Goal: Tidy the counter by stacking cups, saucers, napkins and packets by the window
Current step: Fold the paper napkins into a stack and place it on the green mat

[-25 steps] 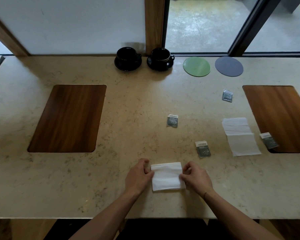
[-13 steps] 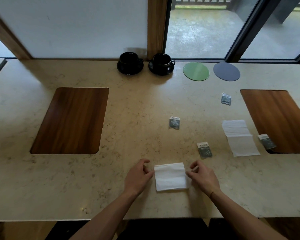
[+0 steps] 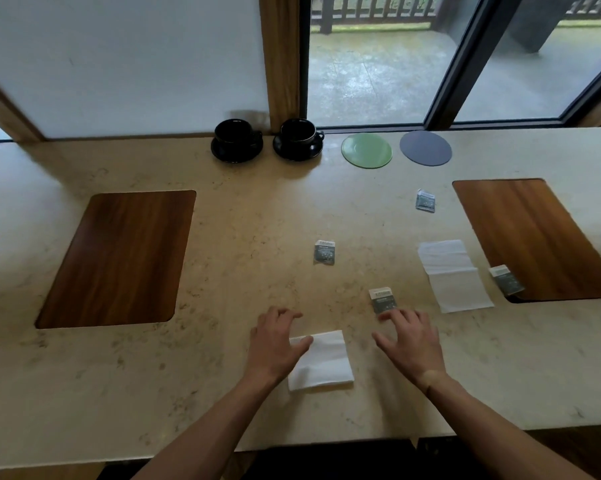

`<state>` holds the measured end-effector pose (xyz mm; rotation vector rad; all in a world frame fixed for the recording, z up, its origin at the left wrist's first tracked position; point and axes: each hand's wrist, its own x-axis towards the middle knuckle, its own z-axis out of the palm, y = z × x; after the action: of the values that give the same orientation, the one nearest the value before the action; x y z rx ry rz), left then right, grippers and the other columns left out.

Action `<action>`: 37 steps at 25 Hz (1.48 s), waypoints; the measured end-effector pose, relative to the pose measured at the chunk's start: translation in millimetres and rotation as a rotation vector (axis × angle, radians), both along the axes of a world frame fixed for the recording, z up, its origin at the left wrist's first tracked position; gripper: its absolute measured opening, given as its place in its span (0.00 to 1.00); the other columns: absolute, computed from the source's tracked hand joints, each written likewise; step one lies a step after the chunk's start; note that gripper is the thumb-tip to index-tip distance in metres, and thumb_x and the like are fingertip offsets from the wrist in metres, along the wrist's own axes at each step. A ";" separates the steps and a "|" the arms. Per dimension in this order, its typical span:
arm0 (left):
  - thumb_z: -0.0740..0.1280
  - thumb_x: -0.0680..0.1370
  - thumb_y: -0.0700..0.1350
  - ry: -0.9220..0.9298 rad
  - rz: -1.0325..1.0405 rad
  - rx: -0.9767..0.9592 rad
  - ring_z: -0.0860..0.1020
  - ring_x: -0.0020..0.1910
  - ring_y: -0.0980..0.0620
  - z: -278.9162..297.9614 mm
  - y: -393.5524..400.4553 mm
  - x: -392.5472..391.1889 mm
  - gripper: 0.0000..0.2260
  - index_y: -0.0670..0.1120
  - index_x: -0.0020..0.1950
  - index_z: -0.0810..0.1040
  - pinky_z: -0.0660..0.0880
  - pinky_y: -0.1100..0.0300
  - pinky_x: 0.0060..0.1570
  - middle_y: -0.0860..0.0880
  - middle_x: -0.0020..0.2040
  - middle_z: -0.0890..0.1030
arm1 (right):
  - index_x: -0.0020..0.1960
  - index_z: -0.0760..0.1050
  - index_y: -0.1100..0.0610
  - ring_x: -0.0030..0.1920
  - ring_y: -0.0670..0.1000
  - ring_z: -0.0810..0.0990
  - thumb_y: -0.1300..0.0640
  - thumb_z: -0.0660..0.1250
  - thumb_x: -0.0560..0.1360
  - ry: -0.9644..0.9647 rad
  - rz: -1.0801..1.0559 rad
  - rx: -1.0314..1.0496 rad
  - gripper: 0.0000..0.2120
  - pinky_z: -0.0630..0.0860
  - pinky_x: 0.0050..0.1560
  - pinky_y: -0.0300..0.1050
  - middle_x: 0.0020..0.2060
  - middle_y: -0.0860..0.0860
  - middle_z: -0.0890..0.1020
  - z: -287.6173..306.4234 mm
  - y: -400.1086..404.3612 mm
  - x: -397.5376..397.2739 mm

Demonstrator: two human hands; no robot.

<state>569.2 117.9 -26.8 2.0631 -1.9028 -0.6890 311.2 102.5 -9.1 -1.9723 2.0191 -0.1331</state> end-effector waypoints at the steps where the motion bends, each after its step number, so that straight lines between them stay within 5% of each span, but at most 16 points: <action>1: 0.67 0.71 0.61 -0.027 -0.020 0.000 0.69 0.64 0.52 1.4 -4.1 -8.6 0.24 0.56 0.66 0.73 0.68 0.53 0.62 0.53 0.64 0.72 | 0.61 0.76 0.47 0.67 0.54 0.68 0.42 0.70 0.72 0.023 0.016 -0.017 0.19 0.70 0.60 0.53 0.63 0.49 0.77 -0.1 -2.7 -10.4; 10: 0.57 0.68 0.70 -0.151 -0.120 -0.028 0.66 0.68 0.50 16.7 -59.5 -145.8 0.31 0.59 0.68 0.71 0.63 0.49 0.65 0.52 0.69 0.70 | 0.63 0.75 0.45 0.71 0.56 0.64 0.40 0.68 0.72 0.079 0.064 -0.048 0.22 0.65 0.67 0.56 0.64 0.49 0.76 2.6 -44.4 -158.3; 17: 0.66 0.73 0.63 -0.197 -0.114 0.006 0.64 0.70 0.49 20.9 -97.0 -240.9 0.25 0.58 0.68 0.71 0.57 0.49 0.66 0.51 0.70 0.69 | 0.61 0.77 0.47 0.66 0.58 0.70 0.41 0.71 0.69 0.145 0.125 -0.032 0.22 0.68 0.62 0.57 0.60 0.50 0.79 8.0 -82.7 -250.4; 37: 0.63 0.76 0.58 -0.193 -0.133 0.033 0.66 0.67 0.51 -3.1 -152.1 -286.7 0.15 0.56 0.61 0.77 0.53 0.53 0.64 0.54 0.64 0.73 | 0.66 0.72 0.43 0.72 0.56 0.60 0.43 0.62 0.78 0.132 0.260 0.103 0.18 0.60 0.69 0.54 0.66 0.49 0.73 -12.4 -159.8 -249.1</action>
<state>282.5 -34.2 -29.9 2.1053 -2.1635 -0.5709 62.1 -57.3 -21.5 -2.2038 1.7833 0.1605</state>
